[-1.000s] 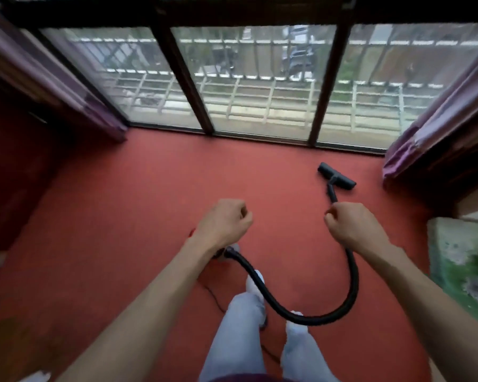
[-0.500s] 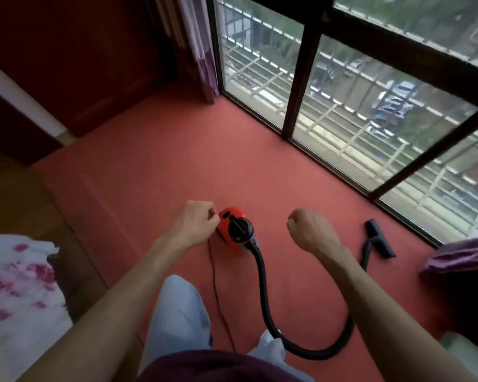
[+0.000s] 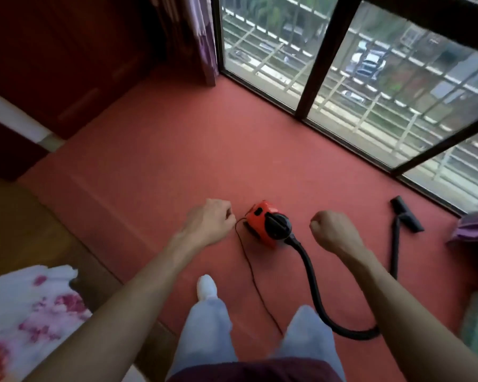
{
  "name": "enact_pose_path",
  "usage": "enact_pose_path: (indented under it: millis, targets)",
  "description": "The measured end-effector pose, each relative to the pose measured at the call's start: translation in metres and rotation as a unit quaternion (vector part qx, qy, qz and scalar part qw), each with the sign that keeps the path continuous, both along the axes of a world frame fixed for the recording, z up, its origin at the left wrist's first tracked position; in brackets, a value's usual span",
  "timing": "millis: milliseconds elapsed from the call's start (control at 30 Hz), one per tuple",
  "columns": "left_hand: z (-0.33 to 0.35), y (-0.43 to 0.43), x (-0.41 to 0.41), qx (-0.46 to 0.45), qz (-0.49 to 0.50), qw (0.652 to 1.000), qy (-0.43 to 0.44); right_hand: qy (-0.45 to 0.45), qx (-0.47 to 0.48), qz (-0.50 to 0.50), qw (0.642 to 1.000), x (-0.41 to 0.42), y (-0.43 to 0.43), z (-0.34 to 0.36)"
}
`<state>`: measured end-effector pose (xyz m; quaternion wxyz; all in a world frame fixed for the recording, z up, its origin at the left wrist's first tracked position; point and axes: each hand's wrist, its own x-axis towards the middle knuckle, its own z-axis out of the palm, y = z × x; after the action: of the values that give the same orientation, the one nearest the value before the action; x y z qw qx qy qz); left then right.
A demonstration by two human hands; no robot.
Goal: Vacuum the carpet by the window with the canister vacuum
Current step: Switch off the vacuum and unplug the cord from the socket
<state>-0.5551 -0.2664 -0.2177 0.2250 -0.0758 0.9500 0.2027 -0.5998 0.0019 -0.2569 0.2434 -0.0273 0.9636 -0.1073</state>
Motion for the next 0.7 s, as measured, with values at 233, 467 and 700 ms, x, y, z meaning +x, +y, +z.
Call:
enact_pose_path:
  millis: [233,467,700]
  targets:
    - [0.001,-0.052,-0.06,-0.015,-0.071,0.997,-0.008,-0.041,0.005,-0.076,0.996,-0.006,-0.053,-0.006]
    - [-0.021,-0.043,-0.125,-0.053,-0.154,0.986,-0.031,-0.063,0.007,-0.134,0.989,-0.051,-0.06,-0.03]
    - [-0.061,-0.01,-0.199,-0.052,-0.238,0.969,-0.047,-0.062,0.008,-0.178,0.982,-0.096,-0.054,-0.073]
